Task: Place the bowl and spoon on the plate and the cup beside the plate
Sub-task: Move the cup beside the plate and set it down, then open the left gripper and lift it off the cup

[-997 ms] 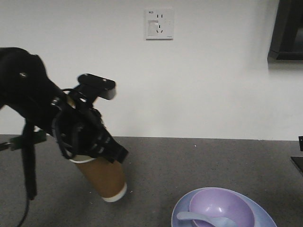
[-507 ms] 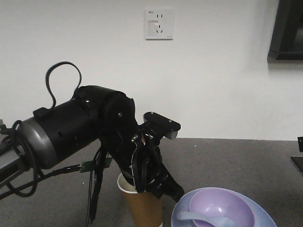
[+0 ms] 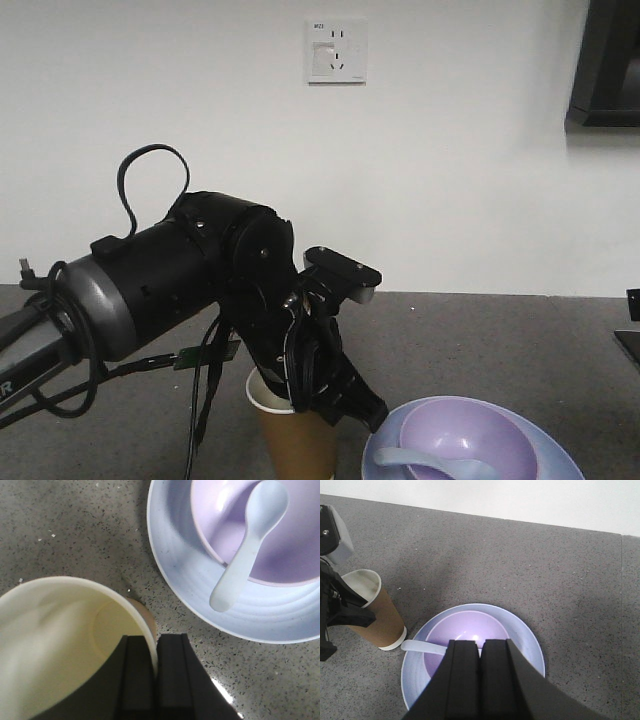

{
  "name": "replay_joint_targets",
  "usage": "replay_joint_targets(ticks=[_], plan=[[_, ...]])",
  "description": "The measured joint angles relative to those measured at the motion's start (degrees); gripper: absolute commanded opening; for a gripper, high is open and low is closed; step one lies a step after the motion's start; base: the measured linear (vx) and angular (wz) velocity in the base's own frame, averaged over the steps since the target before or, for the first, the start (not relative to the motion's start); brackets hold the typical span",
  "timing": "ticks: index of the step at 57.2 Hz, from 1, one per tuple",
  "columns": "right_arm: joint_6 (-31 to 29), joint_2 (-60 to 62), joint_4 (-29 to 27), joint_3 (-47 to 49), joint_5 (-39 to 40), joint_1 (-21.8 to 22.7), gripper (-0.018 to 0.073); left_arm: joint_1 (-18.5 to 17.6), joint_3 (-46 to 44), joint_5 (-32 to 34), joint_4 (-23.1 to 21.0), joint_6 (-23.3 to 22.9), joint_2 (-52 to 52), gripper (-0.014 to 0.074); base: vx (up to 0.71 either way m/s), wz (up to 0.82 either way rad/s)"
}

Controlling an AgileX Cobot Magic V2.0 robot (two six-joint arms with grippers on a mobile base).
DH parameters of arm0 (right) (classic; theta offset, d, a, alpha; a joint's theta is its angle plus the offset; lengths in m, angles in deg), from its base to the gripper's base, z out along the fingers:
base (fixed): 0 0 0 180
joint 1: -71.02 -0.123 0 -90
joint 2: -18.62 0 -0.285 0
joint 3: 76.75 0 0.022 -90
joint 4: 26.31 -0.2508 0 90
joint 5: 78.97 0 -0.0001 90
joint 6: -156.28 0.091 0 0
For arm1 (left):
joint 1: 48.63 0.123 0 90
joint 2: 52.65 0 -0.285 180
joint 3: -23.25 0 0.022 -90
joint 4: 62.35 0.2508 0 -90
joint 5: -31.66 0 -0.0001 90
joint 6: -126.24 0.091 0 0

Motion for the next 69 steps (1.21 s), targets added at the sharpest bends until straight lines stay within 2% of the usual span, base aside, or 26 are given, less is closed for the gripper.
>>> replay_joint_targets(ticks=[9,18,50,57,61,65,69], plan=[[0.0,0.0,-0.13,0.0,0.0,0.0,-0.0008,0.0,0.0,0.47,-0.96,0.0,0.0,0.0374,0.0,0.0],[0.0,0.0,-0.14,0.0,-0.05,0.0,-0.0008,0.0,0.0,0.74,-1.08,-0.04,0.0,0.0461,0.0,0.0],[0.0,0.0,-0.33,0.0,-0.05,0.0,-0.0008,0.0,0.0,0.79,-0.83,-0.11,3.42,0.047,0.0,0.0],[0.0,0.0,-0.33,0.0,-0.05,0.0,-0.0008,0.0,0.0,1.89,-0.09,-0.11,5.89,0.0428,0.0,0.0],[0.0,0.0,-0.33,0.0,-0.11,0.0,-0.0008,0.0,0.0,2.96,1.34,-0.12,8.12,0.0351,0.0,0.0],[-0.05,0.0,-0.33,0.0,-0.23,0.0,-0.0008,0.0,0.0,3.58,3.09,-0.12,10.45,0.0237,0.0,0.0],[-0.45,0.0,-0.33,0.0,-0.51,0.0,-0.0008,0.0,0.0,3.85,5.16,-0.17,13.48,0.006,0.0,0.0]])
